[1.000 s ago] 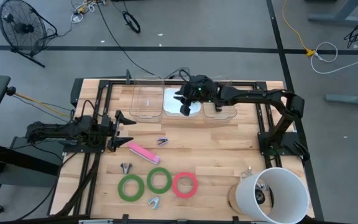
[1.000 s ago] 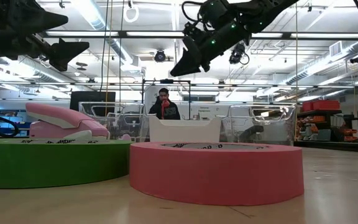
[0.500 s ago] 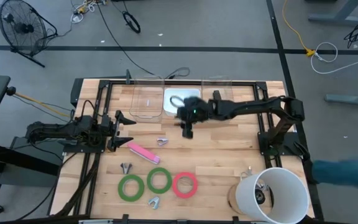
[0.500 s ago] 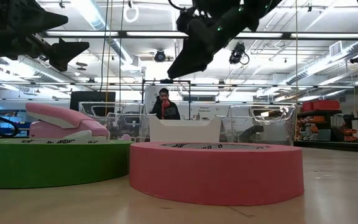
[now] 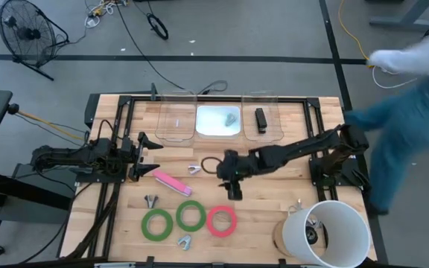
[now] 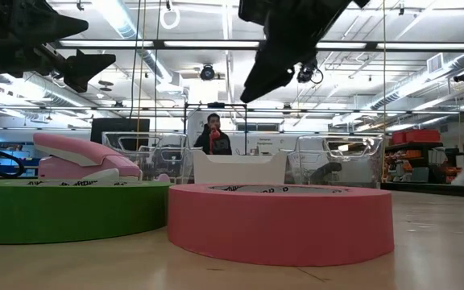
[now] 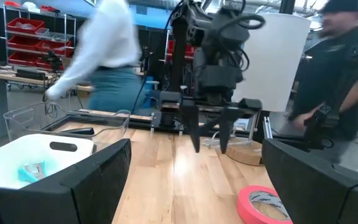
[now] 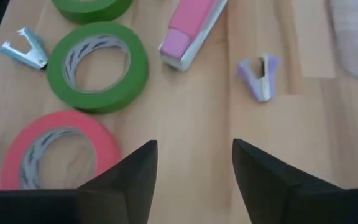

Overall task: Pick and place Stapler, Stapler remover, tape
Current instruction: Put the pink tape into the left transparent bin

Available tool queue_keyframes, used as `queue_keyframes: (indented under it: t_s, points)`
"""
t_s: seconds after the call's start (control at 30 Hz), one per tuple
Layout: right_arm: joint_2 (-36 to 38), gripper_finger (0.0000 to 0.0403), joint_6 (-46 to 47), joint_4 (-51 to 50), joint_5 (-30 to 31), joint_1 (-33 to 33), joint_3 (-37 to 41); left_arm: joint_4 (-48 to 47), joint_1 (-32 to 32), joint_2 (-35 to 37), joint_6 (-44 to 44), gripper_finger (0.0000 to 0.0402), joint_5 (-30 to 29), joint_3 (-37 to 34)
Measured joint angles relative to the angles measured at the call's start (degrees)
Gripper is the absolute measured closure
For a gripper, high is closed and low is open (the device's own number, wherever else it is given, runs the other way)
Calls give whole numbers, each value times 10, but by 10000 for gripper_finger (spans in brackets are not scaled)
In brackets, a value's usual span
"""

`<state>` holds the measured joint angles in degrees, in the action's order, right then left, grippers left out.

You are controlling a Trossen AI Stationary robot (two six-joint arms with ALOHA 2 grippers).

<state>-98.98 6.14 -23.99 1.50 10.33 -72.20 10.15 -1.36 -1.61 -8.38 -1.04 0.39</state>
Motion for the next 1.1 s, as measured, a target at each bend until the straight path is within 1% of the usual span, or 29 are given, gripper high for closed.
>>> queue_keyframes:
  t_s: [0.2, 0.37, 0.53, 0.63, 0.77, 0.93, 1.1]
  points:
    - [-2, 168, 57, 0, 25, 38, 34, 0, 0, 0, 0, 35, 0, 0]
    - [-2, 153, 110, 44, 26, 61, 69, 0, 0, 0, 0, 35, 0, 0]
    - [-2, 151, 130, 99, 25, 83, 99, 0, 0, 0, 0, 35, 0, 0]
    - [-4, 151, 150, 119, 26, 94, 102, 0, 0, 0, 0, 35, 0, 0]
    - [-23, 151, 150, 141, 23, 112, 103, 0, 0, 0, 0, 35, 0, 0]
    - [-49, 151, 161, 144, 20, 118, 103, -2, 0, 0, 0, 35, -2, 0]
    - [-50, 151, 173, 141, 22, 118, 103, -2, 0, 0, 0, 35, -2, 0]
